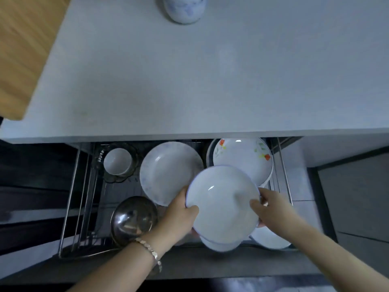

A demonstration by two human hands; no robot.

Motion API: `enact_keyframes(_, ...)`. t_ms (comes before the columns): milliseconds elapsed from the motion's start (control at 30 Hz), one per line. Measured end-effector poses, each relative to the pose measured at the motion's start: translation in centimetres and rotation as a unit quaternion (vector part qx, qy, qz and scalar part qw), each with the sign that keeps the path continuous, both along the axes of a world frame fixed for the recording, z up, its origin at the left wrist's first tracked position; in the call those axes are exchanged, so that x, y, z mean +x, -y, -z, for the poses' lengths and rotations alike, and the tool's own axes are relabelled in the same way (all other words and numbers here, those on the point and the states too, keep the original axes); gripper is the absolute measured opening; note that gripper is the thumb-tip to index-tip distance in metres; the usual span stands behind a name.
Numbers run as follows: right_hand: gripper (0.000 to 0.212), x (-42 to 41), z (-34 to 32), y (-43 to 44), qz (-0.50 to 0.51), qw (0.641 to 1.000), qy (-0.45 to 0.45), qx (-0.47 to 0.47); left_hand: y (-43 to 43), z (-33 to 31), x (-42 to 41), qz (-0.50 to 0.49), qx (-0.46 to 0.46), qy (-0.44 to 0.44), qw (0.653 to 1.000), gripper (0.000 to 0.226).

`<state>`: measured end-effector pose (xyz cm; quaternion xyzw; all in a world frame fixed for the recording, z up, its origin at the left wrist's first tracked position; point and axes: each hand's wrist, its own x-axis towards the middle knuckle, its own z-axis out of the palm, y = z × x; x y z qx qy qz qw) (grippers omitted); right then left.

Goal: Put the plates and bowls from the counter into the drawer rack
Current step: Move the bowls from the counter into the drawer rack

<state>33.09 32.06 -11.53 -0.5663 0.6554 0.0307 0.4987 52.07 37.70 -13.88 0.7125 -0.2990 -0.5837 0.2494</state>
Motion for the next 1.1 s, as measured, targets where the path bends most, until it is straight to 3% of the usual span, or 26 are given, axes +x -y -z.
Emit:
enact_keyframes(200,0.014,-1.6,7.2,-2.6,0.022,0.998,-0.033,0.050,-0.3,5.6,-2.9,0.055,0.131,0.069,0.987,0.047)
enact_keyframes(333,0.030,-1.8,10.3,-3.9,-0.003,0.996,-0.067,0.065,-0.5,6.7,-3.9,0.124,0.148,0.192,0.962,0.044)
enact_keyframes(433,0.032,-1.7,11.2,-5.0,-0.005,0.992,-0.084,0.092,-1.3,7.6,-4.0,0.167,0.153,0.218,0.949,0.050)
enact_keyframes(600,0.033,-1.2,11.4,-6.0,0.008,0.992,-0.108,0.064,-2.6,9.0,-4.1,0.145,0.192,0.142,0.960,0.061)
enact_keyframes(767,0.036,-0.9,11.7,-5.9,-0.031,0.987,-0.158,0.010,-2.5,9.5,-3.4,0.138,0.146,0.150,0.968,0.057)
enact_keyframes(1100,0.039,-0.5,11.2,-5.4,-0.046,0.983,-0.172,0.047,-2.3,8.9,-2.8,0.200,0.157,0.149,0.956,0.048)
